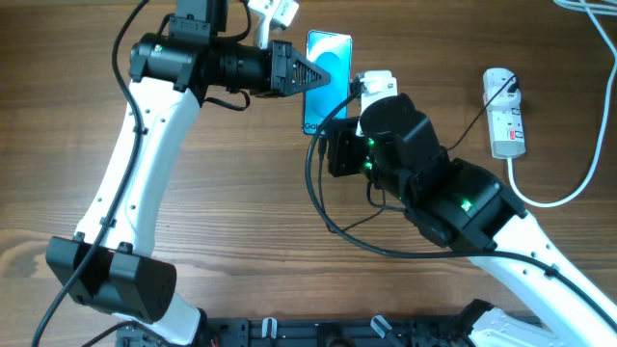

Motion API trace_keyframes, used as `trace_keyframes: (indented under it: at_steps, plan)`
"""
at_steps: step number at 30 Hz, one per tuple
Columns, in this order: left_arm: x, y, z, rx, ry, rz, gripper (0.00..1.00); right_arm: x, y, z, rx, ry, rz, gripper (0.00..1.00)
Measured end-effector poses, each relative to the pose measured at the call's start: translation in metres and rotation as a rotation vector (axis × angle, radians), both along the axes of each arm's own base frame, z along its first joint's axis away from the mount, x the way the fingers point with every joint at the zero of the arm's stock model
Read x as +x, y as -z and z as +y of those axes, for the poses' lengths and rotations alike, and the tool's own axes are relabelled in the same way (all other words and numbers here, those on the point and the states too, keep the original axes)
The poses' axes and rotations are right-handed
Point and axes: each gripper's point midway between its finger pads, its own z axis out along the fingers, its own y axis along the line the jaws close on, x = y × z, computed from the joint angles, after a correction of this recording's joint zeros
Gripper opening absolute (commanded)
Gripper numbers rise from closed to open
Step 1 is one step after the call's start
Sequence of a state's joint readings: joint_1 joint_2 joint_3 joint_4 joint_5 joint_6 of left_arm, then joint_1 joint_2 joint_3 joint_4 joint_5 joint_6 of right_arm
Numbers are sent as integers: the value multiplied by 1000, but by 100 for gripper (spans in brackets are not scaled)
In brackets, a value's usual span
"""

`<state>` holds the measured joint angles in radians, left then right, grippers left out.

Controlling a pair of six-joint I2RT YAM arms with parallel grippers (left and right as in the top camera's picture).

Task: Plug charger to phone and switch on socket
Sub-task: 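Open the right gripper, release the plug, and pull it away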

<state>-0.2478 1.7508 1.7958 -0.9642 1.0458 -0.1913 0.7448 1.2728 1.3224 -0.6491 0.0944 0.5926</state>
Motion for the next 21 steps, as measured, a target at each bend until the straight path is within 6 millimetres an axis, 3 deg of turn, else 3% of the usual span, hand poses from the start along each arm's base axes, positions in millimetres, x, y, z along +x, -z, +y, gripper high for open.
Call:
trace_keyframes:
  at_steps: [1, 2, 6, 9, 14, 18, 21]
  plan:
    - [1, 1, 0, 5, -4, -1, 4, 0, 0, 0, -3, -2, -4, 69]
    - [1, 2, 1, 12, -9, -1, 4, 0, 0, 0, -3, -2, -3, 77]
    - [6, 21, 10, 121, -78, 30, 4, -4, -3, -5, 12, 13, 9, 96]
    - [8, 46, 27, 264, -155, 73, 4, -11, -12, -25, 30, 54, 17, 100]
    - [3, 70, 49, 420, -221, 131, 4, -15, 5, -73, -1, 198, 132, 100]
    - [4, 94, 51, 485, -217, 189, 4, -24, 20, -83, -28, 237, 212, 100]
    - [10, 128, 44, 533, -190, 251, 4, -28, 30, -86, -58, 242, 251, 100]
